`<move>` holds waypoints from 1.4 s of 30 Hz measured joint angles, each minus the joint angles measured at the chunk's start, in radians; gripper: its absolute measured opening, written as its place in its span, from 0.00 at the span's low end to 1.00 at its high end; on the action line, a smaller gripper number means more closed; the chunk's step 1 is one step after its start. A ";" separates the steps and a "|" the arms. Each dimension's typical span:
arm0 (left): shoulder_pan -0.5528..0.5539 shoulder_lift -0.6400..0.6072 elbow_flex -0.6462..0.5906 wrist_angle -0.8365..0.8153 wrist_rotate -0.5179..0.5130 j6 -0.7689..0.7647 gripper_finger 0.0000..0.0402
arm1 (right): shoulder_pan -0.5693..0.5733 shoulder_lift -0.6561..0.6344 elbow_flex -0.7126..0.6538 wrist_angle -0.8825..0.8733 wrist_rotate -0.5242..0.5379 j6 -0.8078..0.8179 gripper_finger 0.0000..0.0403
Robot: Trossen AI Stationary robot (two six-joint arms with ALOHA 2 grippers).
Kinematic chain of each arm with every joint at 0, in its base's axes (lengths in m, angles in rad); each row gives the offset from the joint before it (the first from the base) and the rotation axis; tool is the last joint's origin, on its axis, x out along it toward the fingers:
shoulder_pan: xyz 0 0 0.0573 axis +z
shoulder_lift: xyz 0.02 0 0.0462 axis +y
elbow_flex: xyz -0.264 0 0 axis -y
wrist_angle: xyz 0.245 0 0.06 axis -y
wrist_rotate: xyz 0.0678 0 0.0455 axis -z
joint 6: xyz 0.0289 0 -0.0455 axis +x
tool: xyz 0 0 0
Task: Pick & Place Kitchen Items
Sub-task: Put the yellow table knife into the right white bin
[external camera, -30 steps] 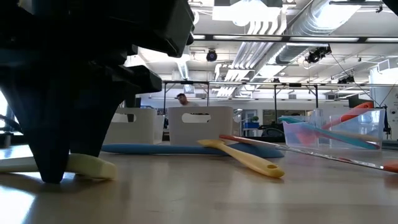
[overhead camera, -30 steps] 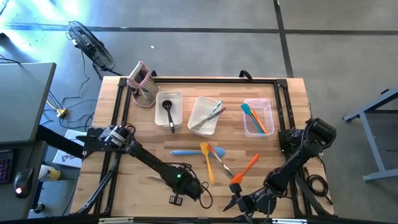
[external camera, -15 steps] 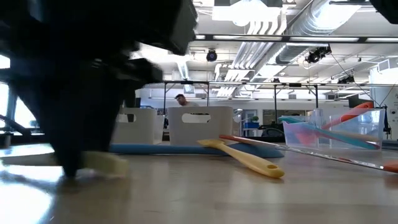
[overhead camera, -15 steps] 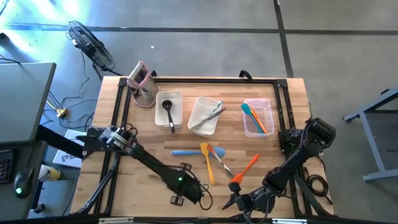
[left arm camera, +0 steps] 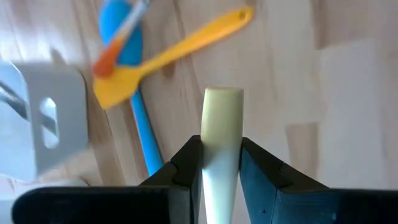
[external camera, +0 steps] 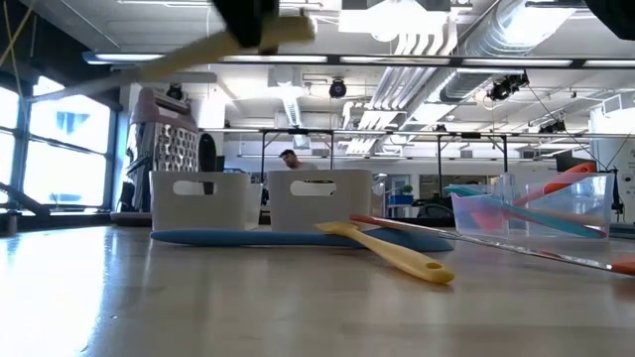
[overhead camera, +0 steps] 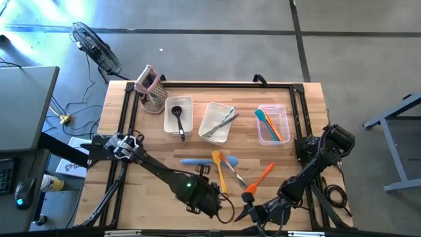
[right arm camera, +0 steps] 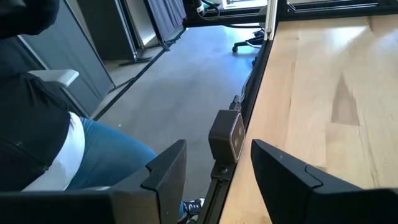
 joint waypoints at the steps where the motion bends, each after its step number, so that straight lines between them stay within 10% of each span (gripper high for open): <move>1: -0.003 -0.002 0.022 -0.001 -0.005 0.010 0.18 | 0.000 0.000 0.000 0.000 0.000 0.000 0.43; 15: -0.108 -0.102 0.053 0.494 -0.064 0.366 0.18 | 0.025 -0.001 0.000 0.010 0.045 -0.049 0.43; 28: -0.119 -0.072 0.051 0.629 0.068 0.493 0.18 | 0.127 -0.010 0.000 0.455 0.665 -0.670 0.33; 42: -0.124 -0.064 0.052 0.805 0.315 0.698 0.18 | 0.050 -0.009 0.000 0.391 0.231 -0.515 0.31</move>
